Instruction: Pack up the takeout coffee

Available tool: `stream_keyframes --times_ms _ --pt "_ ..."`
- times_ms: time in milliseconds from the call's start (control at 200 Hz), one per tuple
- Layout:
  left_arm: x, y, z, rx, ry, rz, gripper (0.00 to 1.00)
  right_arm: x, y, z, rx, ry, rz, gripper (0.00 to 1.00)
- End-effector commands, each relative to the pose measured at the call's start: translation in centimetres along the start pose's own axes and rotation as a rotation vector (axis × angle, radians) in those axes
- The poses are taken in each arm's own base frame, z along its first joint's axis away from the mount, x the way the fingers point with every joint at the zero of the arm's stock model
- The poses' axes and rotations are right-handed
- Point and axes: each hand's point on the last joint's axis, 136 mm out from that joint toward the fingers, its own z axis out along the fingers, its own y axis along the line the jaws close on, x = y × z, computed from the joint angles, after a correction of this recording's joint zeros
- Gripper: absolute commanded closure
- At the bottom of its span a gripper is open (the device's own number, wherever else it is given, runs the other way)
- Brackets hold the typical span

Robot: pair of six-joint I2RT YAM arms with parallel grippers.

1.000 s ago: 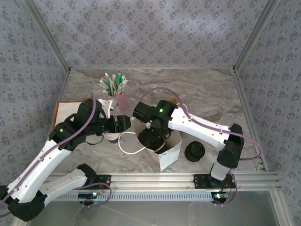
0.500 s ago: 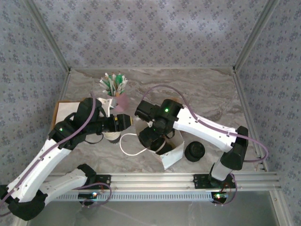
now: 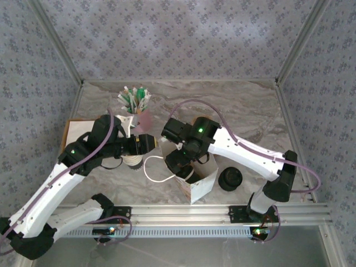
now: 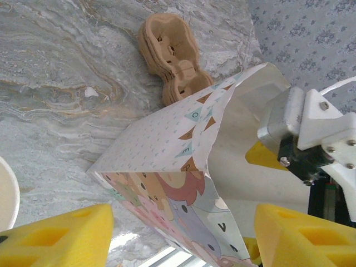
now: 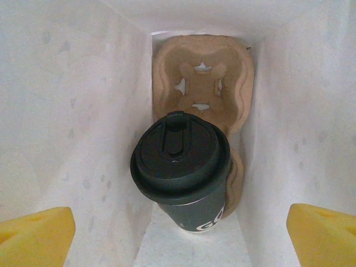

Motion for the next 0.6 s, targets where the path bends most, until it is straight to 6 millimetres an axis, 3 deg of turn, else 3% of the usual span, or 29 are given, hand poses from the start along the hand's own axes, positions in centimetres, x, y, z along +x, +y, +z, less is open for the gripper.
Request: stream_keyframes --times_ms 0,235,595 --pt "-1.0 -0.8 -0.8 0.012 -0.029 0.025 0.32 -0.1 0.2 -1.7 -0.019 -0.049 0.010 0.00" --pt "-0.9 -0.8 -0.7 0.013 -0.026 0.025 0.32 0.2 0.2 -1.5 -0.025 -0.037 0.012 0.00" --pt "-1.0 -0.8 -0.9 0.011 -0.031 0.024 0.32 -0.5 0.0 -3.0 -0.025 -0.099 0.019 0.00"
